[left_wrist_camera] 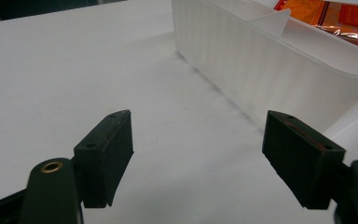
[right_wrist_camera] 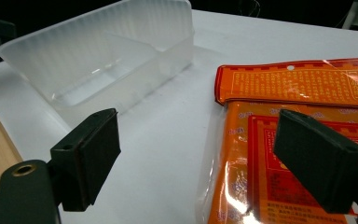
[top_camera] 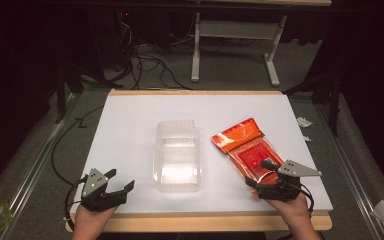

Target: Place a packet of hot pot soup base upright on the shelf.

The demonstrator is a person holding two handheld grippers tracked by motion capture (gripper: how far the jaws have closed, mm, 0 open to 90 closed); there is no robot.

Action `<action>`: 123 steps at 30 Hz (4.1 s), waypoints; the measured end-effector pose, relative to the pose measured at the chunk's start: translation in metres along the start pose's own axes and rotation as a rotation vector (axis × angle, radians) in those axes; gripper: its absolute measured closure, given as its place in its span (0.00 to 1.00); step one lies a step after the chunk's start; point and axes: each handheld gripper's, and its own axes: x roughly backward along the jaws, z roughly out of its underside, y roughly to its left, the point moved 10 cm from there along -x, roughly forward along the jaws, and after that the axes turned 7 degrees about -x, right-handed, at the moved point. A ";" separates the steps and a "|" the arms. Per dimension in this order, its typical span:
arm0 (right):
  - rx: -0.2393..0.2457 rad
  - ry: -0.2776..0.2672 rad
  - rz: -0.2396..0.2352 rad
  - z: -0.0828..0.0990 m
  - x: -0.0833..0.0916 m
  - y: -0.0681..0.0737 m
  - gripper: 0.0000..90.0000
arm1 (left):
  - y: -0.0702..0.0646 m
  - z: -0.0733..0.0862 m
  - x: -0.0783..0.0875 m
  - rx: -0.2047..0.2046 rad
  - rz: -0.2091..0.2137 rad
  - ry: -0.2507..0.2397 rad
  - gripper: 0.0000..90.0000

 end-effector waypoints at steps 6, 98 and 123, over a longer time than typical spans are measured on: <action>-0.027 0.002 0.016 0.002 0.001 -0.011 0.17 | 0.002 -0.001 -0.007 0.008 0.019 -0.001 0.28; -0.205 -0.035 0.226 0.009 0.024 -0.084 0.23 | -0.006 -0.005 -0.018 -0.015 0.056 -0.002 0.36; -0.420 0.062 0.260 -0.007 -0.046 -0.183 0.31 | 0.000 -0.002 -0.019 0.025 0.040 -0.011 0.37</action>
